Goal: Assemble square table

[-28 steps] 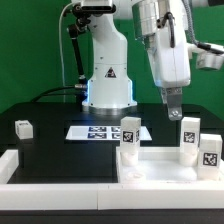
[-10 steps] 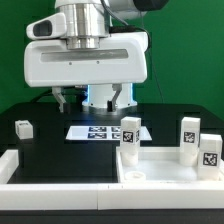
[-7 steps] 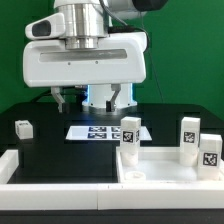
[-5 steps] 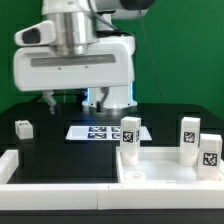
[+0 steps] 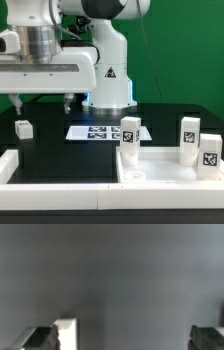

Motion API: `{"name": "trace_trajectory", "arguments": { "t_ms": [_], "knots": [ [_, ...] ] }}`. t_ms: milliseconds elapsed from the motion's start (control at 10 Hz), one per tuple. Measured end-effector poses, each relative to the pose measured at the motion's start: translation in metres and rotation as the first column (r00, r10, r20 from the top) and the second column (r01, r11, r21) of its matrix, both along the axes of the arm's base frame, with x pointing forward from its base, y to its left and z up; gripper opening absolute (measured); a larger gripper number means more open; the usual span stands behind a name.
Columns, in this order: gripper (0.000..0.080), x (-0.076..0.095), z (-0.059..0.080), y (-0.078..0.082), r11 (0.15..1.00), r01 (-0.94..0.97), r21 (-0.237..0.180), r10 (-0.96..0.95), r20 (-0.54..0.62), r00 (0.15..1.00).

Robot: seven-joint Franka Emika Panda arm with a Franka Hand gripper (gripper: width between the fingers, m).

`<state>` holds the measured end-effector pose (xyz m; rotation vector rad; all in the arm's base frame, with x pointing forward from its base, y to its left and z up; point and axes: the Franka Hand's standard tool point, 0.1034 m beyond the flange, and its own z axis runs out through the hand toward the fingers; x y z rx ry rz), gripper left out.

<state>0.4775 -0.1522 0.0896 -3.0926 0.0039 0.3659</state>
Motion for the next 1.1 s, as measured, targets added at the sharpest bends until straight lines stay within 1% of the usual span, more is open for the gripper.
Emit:
{"name": "trace_trajectory", "arguments": {
  "t_ms": [100, 200, 300, 400, 500, 600, 800, 900, 1000, 1100],
  "knots": [
    [0.0649, 0.002, -0.001, -0.002, 1.000, -0.021, -0.002, 0.021, 0.009, 1.000],
    [0.0649, -0.003, -0.003, -0.006, 0.994, -0.109, 0.019, 0.109, 0.003, 0.994],
    [0.0649, -0.014, -0.008, -0.016, 0.960, -0.271, 0.064, 0.272, -0.001, 0.962],
    [0.0649, -0.025, -0.013, -0.025, 0.898, -0.432, 0.085, 0.432, 0.019, 0.902],
    [0.0649, -0.031, -0.015, -0.024, 0.867, -0.489, 0.091, 0.489, 0.033, 0.872],
    [0.0649, -0.030, -0.014, -0.024, 0.859, -0.503, 0.094, 0.502, 0.036, 0.864],
    [0.0649, -0.031, -0.016, -0.022, 0.863, -0.496, 0.094, 0.497, 0.017, 0.868],
    [0.0649, -0.033, -0.017, -0.023, 0.875, -0.478, 0.080, 0.479, 0.006, 0.878],
    [0.0649, -0.043, -0.022, -0.021, 0.887, -0.460, 0.032, 0.461, -0.064, 0.885],
    [0.0649, -0.056, -0.029, -0.024, 0.875, -0.485, 0.011, 0.482, -0.138, 0.865]
  ]
}}
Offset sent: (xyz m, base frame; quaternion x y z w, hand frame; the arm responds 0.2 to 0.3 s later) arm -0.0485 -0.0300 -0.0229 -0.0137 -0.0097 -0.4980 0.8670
